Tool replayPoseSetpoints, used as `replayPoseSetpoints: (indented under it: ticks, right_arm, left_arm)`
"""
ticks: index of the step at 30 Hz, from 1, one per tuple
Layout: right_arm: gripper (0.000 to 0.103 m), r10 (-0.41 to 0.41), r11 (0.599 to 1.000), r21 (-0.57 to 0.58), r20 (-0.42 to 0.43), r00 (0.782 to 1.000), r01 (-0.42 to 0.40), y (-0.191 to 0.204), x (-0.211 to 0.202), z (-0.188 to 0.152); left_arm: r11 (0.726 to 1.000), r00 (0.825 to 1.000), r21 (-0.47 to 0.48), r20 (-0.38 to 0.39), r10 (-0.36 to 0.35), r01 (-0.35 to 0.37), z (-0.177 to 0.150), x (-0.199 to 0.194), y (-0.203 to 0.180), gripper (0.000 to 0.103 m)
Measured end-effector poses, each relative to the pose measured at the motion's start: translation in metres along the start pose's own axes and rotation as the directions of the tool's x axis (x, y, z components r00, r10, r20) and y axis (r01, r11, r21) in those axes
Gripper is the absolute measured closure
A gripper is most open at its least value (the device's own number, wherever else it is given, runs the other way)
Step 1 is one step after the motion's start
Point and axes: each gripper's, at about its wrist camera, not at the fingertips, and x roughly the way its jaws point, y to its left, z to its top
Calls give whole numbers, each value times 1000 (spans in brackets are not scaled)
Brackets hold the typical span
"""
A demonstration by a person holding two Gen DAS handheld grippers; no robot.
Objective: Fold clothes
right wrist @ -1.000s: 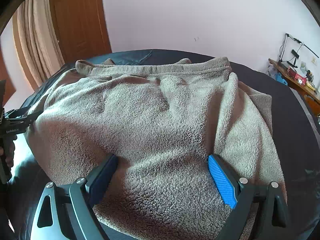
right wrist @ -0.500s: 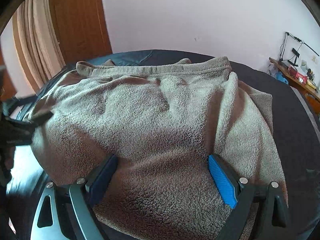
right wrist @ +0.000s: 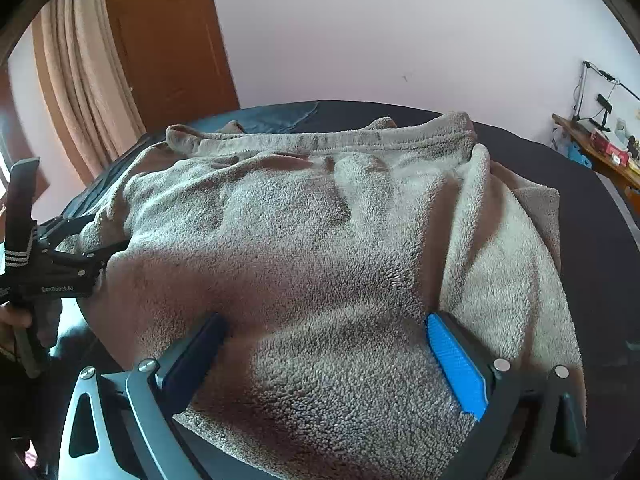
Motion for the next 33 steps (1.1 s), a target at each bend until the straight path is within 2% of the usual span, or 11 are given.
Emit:
replayPoseSetpoints:
  ticks: [4,8,10,12,20,25,29,33]
  right_arm:
    - [1,3,999,54,53,999,-5,-9,-22,0]
    - [1,-108,980,181,124,986,84,-43,-60,-10]
    - [1,-154,958,259,119,981,119,-65,-72,-20]
    - [1,-159,944,307,99,982,122,-79,-78,-30]
    - [1,-69,938,342,42,997,50,-76,-77,-58]
    - [1,-55,908,418,24,998,40,-84,-76,-64]
    - [1,-8,888,459,15,1000,1,-82,-79,-72]
    - [1,35,886,462,14,999,-37,-76,-74,-70]
  left_arm:
    - [1000,1000,-4,1,-2,2,0,0,1,0]
    - [1000,1000,-10,4,3,-2,0,0,2,0]
    - [1000,1000,-11,6,10,-10,-1,-1,1,0]
    - [1000,1000,-11,7,15,-14,-1,-2,1,0]
    - [1000,1000,-16,7,10,-10,-1,-1,3,0]
    - [1000,1000,-18,7,10,-9,-1,-3,3,0]
    - [1000,1000,-19,6,14,-14,-1,-4,2,0]
    - [1000,1000,-20,6,17,-17,-2,-5,3,0]
